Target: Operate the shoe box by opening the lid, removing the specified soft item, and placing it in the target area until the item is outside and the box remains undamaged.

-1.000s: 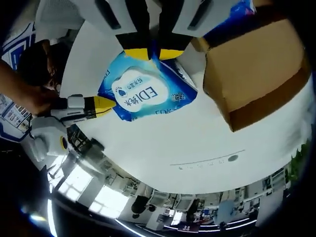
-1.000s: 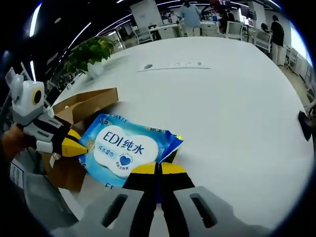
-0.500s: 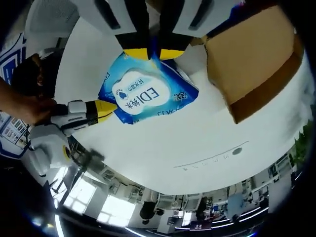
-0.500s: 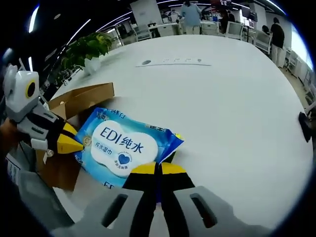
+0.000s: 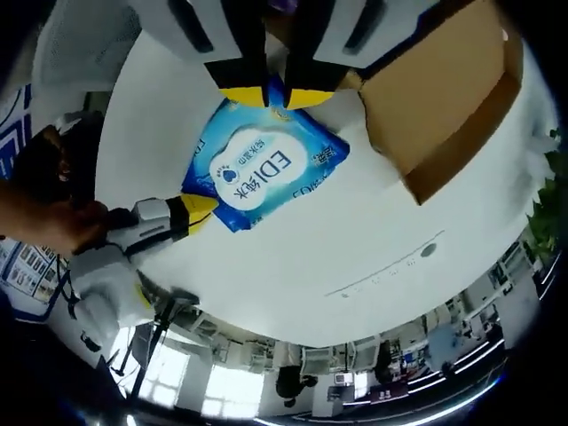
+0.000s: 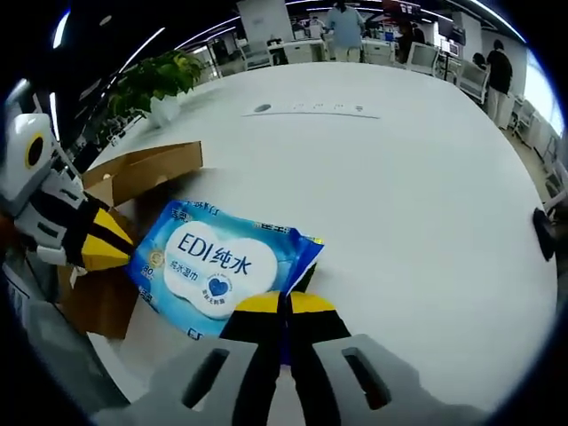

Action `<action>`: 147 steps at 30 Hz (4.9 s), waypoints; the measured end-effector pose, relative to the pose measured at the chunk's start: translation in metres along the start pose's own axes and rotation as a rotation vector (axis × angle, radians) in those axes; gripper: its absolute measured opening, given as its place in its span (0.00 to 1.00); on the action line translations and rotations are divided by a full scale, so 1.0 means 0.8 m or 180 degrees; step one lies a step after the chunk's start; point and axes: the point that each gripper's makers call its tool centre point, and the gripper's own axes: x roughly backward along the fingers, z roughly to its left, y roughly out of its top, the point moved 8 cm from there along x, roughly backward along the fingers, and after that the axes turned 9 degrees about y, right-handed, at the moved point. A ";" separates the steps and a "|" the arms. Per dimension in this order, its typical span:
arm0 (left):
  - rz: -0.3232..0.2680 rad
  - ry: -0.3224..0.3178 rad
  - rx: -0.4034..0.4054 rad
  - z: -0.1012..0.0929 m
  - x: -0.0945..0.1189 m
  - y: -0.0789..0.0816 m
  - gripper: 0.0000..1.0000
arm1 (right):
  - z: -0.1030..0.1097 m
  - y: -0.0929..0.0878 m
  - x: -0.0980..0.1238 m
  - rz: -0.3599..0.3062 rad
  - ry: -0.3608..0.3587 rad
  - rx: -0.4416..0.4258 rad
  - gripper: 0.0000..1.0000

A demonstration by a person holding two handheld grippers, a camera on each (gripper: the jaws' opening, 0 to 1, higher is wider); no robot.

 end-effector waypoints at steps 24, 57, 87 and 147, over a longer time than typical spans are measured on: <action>-0.0342 -0.0266 -0.0021 0.028 0.070 -0.036 0.25 | 0.041 0.003 0.031 -0.0099 0.0025 0.0764 0.28; -0.0128 -0.0039 -0.0186 0.088 0.102 -0.128 0.24 | 0.206 0.067 0.029 -0.0019 0.0910 0.2402 0.21; -0.0062 0.0521 0.1161 0.134 0.076 -0.150 0.22 | 0.253 0.055 -0.069 0.0438 0.1075 0.2893 0.18; -0.0892 -0.0069 0.0912 0.026 0.220 -0.033 0.00 | 0.255 0.097 0.131 -0.0212 0.0560 0.2617 0.00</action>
